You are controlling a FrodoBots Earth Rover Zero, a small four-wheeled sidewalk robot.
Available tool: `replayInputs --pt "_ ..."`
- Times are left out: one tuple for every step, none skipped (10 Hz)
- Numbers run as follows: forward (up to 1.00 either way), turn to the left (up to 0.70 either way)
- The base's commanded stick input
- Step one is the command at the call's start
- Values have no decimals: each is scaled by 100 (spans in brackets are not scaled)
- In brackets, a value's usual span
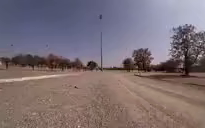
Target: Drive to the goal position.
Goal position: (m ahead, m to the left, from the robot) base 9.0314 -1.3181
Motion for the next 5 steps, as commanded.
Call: replayInputs --pt "100 9" --pt "100 3" --pt "100 3" --pt "100 3" --pt "100 3"
